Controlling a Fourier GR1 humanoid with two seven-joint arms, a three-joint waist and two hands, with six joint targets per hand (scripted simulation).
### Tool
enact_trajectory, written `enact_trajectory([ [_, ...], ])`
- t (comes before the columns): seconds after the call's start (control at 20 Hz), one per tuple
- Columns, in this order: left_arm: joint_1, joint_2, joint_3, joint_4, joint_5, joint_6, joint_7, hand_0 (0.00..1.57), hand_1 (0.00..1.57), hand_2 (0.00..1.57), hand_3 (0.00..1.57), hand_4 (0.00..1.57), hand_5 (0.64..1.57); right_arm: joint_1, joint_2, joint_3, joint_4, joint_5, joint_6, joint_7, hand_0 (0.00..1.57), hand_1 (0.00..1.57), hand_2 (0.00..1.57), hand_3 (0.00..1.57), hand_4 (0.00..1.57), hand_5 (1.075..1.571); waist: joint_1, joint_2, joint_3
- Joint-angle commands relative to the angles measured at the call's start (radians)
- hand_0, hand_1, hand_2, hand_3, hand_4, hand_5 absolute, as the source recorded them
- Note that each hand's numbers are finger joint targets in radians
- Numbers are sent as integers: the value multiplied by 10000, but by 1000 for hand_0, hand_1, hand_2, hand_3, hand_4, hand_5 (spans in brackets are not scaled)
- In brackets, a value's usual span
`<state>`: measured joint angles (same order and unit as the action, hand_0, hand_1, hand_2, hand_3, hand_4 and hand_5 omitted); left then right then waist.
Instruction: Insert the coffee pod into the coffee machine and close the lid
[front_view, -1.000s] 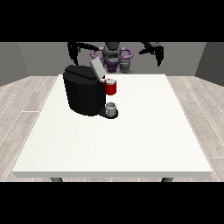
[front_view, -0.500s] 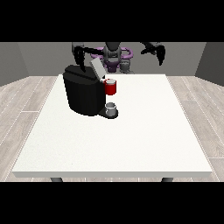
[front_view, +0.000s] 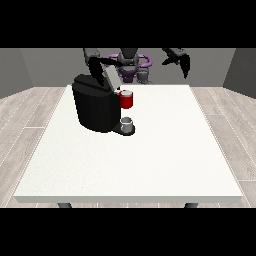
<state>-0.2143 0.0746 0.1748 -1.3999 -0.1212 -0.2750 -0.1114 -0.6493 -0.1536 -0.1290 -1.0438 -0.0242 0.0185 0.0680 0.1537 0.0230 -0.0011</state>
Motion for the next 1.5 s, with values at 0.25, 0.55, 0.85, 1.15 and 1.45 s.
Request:
enact_trajectory([
  [0.25,-303,-65,-192,-497,120,435,758,0,0,0,0,372,1571,-1045,-271,146,623,329,136,-226,0,0,0,0,200,1571,35,395,12],
  [0.55,-413,189,-28,-95,120,344,353,0,0,0,0,330,1571,-1714,84,715,385,808,-93,-36,0,0,0,0,103,1571,272,623,9],
  [0.85,-290,225,-419,-416,102,-65,148,0,0,0,0,326,1571,-2234,-117,562,496,782,-42,0,0,0,0,0,0,1571,994,885,14],
  [1.15,-864,-88,-561,-45,-71,267,-165,0,0,0,0,407,1571,-3103,-76,1241,122,1659,-491,646,0,0,0,0,82,1571,1283,1228,6],
  [1.45,-969,181,-527,7,230,-280,-169,0,0,0,0,429,1571,-3323,-408,1079,-299,1828,-658,1357,0,0,0,0,241,1571,1963,1292,9],
])
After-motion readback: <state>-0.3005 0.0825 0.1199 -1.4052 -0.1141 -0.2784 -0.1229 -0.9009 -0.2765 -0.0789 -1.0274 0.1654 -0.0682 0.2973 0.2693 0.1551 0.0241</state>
